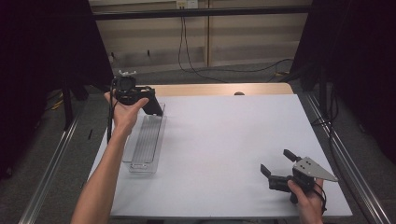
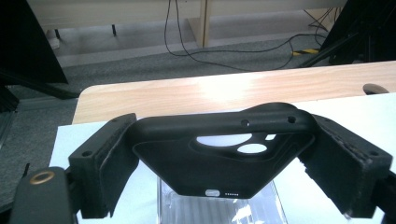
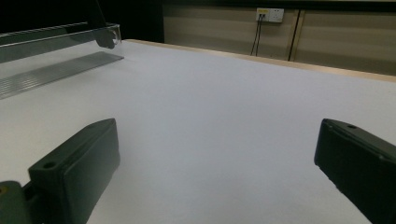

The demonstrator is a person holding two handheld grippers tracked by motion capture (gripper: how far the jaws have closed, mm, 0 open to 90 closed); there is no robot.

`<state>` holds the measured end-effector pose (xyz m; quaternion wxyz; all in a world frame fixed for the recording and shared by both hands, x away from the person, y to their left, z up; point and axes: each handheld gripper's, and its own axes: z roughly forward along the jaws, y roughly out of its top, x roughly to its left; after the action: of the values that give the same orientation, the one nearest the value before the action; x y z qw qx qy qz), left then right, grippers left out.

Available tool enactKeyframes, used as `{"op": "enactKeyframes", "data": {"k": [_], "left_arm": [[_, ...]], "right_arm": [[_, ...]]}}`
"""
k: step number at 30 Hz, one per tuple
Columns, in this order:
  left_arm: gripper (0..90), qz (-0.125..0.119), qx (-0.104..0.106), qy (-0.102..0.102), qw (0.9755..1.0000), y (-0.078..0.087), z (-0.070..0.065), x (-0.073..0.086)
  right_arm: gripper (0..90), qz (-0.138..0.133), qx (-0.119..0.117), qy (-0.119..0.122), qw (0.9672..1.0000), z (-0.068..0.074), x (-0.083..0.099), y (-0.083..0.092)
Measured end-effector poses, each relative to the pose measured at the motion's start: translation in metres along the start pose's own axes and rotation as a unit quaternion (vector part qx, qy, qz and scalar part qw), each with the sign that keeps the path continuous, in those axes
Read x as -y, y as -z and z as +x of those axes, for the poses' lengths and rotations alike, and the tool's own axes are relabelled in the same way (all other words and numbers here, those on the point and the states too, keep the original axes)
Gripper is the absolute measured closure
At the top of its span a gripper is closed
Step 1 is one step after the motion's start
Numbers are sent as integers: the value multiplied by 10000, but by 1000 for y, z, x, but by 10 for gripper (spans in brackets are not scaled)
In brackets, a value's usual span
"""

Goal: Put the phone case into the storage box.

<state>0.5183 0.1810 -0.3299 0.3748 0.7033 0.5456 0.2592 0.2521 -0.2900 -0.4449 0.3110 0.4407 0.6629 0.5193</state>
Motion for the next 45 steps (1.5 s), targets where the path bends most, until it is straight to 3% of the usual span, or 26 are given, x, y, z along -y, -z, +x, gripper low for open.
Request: {"op": "enactKeyframes", "data": {"k": [14, 35, 45], "left_arm": [[140, 52, -25, -25, 10000, -11, 0, 6], [131, -231, -148, -148, 9995, -20, -9, 10], [129, -292, -78, -165, 9994, -25, -9, 9]], "right_arm": [[0, 28, -20, 22, 10000, 0, 0, 0], [0, 50, -55, 29, 10000, 0, 1, -1], [0, 56, -72, 20, 10000, 0, 1, -1]]}}
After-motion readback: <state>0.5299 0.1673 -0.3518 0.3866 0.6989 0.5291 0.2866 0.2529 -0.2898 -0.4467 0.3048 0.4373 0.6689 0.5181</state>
